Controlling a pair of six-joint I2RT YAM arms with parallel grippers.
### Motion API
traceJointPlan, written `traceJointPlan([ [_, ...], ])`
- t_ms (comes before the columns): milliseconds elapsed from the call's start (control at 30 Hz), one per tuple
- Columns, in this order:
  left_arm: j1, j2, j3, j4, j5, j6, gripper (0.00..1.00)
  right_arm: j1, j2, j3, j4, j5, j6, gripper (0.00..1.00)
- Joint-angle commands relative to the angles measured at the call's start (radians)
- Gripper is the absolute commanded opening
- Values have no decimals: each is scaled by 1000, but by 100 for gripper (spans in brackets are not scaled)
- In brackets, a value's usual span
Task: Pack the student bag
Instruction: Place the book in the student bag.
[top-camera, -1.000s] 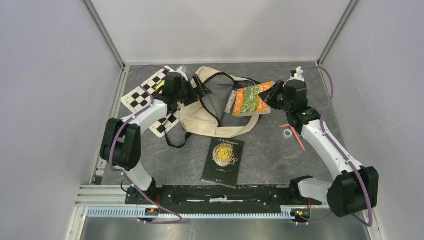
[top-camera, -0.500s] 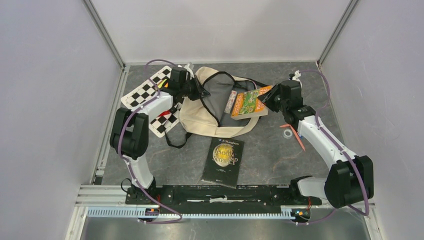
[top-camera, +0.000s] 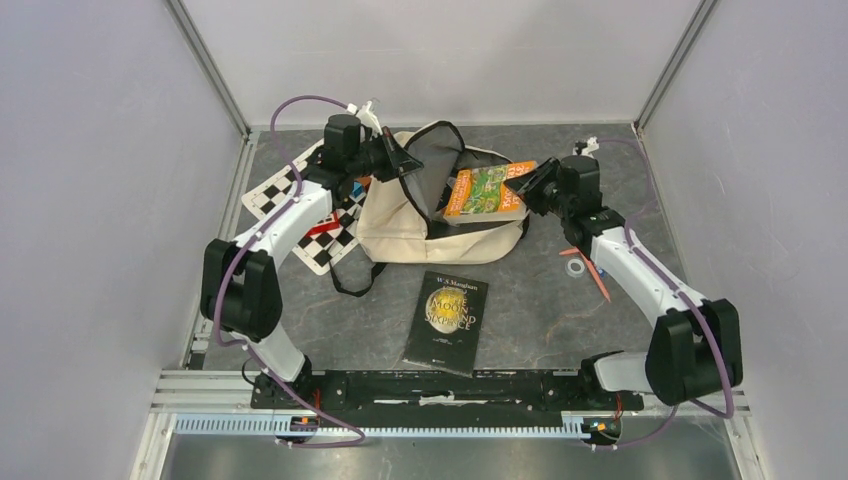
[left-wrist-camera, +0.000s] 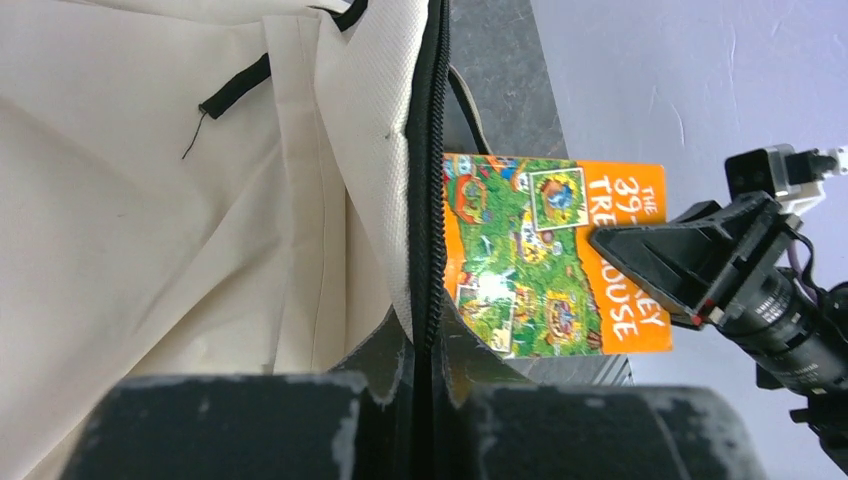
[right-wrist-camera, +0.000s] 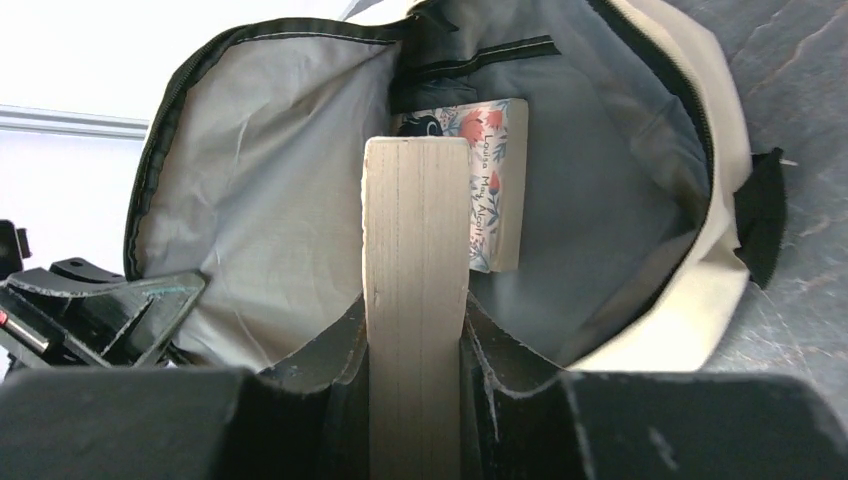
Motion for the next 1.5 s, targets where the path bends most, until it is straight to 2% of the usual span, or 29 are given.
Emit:
traceJointPlan([
  [0,5,-29,41,29,32,-30,2,16,86,68,148,-25,65,0],
  [400,6,-20,42,2,33,0,2,46,368,146,129,53,50,0],
  [700,6,3,34,17,64,-1,2,169,581,379,73,200,39,0],
  [800,5,10,22,41,68,-12,2,205,688,486,22,204,13,0],
  [900,5,14,20,42,66,-7,2,217,751,542,-10,190,-10,11],
  [1000,7,16,17,32,62,8,2,215,728,484,-9,251,-23,26],
  [1100,11,15,10,26,63,17,2,204,682,418,-7,310,-67,56],
  [1167,13,13,4,27,63,19,2,194,650,379,12,321,-106,66],
  [1300,16,9,-6,27,64,19,2,177,603,345,19,326,-198,74],
  [1467,17,2,-18,30,65,20,2,178,558,271,103,308,-268,74],
])
